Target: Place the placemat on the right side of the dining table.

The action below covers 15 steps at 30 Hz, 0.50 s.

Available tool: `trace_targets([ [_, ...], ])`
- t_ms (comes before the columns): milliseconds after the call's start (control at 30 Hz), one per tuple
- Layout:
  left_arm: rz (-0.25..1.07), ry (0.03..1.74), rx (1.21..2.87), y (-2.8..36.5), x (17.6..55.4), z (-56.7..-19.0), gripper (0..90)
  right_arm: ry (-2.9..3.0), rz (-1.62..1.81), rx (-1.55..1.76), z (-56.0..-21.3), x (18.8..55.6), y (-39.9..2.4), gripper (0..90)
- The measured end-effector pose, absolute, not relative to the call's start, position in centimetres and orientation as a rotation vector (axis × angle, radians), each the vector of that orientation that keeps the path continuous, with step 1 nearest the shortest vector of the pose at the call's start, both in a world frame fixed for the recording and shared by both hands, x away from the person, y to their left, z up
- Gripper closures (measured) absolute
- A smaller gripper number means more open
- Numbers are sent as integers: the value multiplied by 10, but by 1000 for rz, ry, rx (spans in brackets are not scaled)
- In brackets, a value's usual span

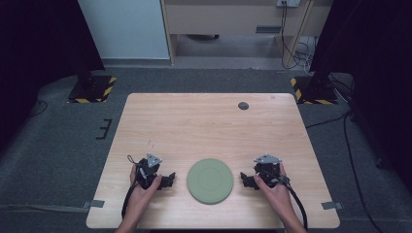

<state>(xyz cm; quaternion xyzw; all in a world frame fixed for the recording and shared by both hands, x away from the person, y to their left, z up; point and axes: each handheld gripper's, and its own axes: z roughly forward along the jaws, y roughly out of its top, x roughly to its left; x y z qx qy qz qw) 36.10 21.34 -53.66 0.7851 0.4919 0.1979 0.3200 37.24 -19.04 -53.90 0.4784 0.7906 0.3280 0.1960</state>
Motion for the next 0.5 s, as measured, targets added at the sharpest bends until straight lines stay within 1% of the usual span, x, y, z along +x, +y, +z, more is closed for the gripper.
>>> trace_targets([
  [167, 508, 1263, 2076, 213, 361, -536, 1, 2222, 943, 1303, -538, 370, -193, 70],
  [267, 500, 1256, 2070, 213, 360, -534, 32, 2231, 959, 1305, -536, 367, -192, 70],
  [367, 510, 1230, 2063, 211, 357, -531, 32, 2240, 974, 1281, -532, 363, -191, 71],
  [400, 502, 1201, 2066, 208, 354, -528, 32, 2250, 982, 1270, -531, 361, -191, 70],
  [500, 493, 1183, 2070, 204, 352, -528, 30, 2280, 984, 1239, -529, 356, -189, 70],
])
